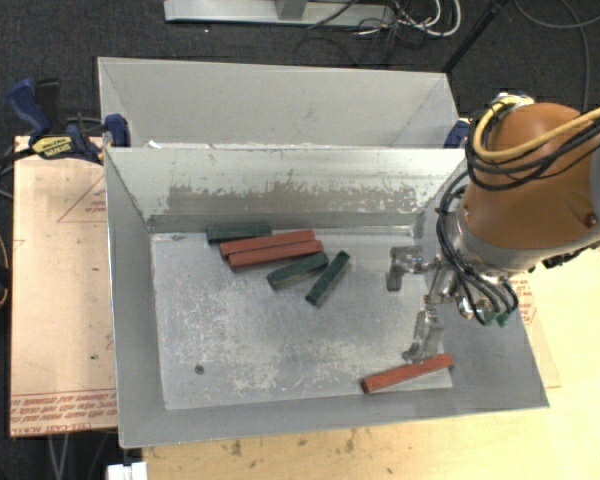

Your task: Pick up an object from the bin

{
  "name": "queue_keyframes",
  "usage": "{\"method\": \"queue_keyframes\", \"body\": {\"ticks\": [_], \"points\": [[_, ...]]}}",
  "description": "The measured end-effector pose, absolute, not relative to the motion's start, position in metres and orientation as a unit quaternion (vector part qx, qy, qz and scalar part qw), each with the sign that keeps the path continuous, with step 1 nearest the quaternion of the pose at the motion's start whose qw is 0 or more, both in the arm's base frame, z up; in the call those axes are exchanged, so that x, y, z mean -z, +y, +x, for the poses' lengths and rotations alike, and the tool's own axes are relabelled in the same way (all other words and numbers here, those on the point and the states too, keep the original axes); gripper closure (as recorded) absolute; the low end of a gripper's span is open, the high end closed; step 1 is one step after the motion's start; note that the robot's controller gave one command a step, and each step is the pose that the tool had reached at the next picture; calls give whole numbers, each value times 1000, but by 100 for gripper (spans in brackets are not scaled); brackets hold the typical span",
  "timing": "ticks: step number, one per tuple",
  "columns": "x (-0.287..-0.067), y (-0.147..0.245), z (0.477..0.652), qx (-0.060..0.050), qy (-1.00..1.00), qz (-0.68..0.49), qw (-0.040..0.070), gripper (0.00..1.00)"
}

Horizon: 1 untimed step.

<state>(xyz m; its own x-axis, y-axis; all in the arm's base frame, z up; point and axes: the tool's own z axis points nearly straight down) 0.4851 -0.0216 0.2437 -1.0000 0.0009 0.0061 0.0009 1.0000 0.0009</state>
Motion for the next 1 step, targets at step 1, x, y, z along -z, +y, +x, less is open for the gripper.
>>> {"method": "queue_keyframes", "body": {"ticks": [1], "points": [[-247,-22,486,0,-1000,0,0,0]]}}
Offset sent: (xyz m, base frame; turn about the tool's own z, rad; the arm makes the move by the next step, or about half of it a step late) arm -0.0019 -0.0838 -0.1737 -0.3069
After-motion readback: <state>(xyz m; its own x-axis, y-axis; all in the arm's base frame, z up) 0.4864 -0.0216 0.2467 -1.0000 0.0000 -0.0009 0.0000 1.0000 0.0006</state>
